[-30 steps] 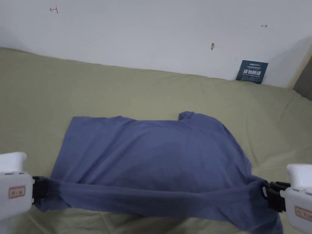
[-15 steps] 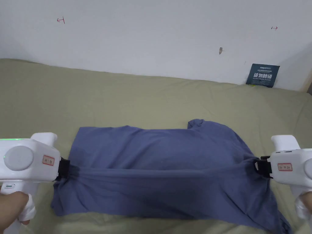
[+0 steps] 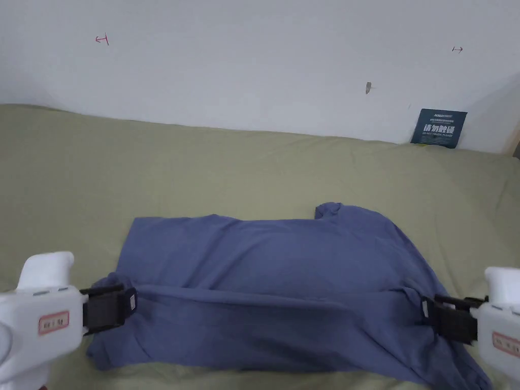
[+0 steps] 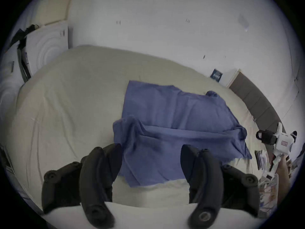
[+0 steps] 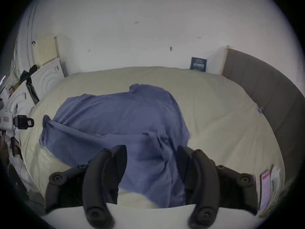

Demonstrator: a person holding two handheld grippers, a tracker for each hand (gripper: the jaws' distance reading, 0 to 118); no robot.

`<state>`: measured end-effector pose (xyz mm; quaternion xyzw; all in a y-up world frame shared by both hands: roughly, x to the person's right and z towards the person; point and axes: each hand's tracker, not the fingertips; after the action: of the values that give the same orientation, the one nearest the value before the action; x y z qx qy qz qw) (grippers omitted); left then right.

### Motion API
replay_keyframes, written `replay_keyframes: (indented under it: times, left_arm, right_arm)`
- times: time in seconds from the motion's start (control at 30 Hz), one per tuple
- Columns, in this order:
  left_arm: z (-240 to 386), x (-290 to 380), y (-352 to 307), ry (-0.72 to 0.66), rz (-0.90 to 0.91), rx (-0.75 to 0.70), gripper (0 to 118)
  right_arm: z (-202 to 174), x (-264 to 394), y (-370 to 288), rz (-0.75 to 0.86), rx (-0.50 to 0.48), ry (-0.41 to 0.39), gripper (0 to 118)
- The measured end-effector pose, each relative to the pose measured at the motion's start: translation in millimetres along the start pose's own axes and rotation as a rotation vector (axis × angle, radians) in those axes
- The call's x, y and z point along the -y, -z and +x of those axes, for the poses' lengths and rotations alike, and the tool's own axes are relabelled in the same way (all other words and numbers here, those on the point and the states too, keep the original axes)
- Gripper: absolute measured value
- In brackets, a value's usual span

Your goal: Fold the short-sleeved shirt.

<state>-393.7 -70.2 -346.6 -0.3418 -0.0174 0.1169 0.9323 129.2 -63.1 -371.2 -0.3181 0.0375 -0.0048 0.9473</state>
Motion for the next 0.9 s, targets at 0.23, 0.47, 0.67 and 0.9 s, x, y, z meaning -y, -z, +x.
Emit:
replay_keyframes:
  times: [0.23,0.47,0.67,0.9]
  left_arm:
    - [17.6,91.3,-49.8,-0.023,0.04,-0.092,0]
    - [9.9,125.8,-43.2,-0.111,-0.037,-0.126,0]
    - [1.6,73.6,-10.9,-0.008,-0.025,-0.132,24]
    - [-10.3,45.3,67.3,0.043,-0.171,-0.153,98]
  right_arm:
    - [-45.6,85.1,-64.0,-0.004,0.06,0.017,0]
    - [-58.0,124.0,-72.5,-0.08,0.004,0.04,0]
    - [-46.6,110.6,-69.4,-0.062,-0.011,0.086,0]
    - [-21.2,99.2,-66.9,-0.043,0.012,0.104,0]
